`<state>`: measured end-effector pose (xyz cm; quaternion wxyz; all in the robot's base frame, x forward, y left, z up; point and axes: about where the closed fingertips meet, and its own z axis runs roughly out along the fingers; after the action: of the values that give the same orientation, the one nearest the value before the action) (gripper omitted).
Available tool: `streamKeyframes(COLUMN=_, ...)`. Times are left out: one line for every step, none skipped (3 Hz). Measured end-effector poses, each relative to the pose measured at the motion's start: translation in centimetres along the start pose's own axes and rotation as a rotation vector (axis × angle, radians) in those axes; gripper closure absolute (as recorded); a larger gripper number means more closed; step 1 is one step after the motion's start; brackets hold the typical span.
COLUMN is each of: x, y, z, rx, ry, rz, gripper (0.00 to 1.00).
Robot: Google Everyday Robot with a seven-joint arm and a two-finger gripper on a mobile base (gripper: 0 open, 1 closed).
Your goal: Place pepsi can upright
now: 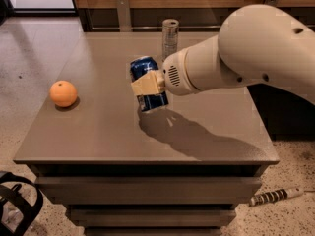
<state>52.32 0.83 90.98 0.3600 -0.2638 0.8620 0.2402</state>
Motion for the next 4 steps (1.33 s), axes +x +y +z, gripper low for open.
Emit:
streamKeyframes(x=0.2, y=1.0, z=-0.3, rx=-0.046, ry=-0.119, rz=-0.007, gripper=1.0)
streamKeyframes(x=0.1, y=1.5, z=-0.7, rx=-0.041, ry=-0.191, rz=-0.087, gripper=1.0)
streamKeyframes(x=-0.6, y=1.1, z=-1.2, rx=-0.026, ry=-0.231, rz=-0.17, gripper=1.0)
streamKeyframes(x=-2.1, y=0.1, z=-1.5, rx=-0.034, ry=-0.281, rz=-0.264, gripper=1.0)
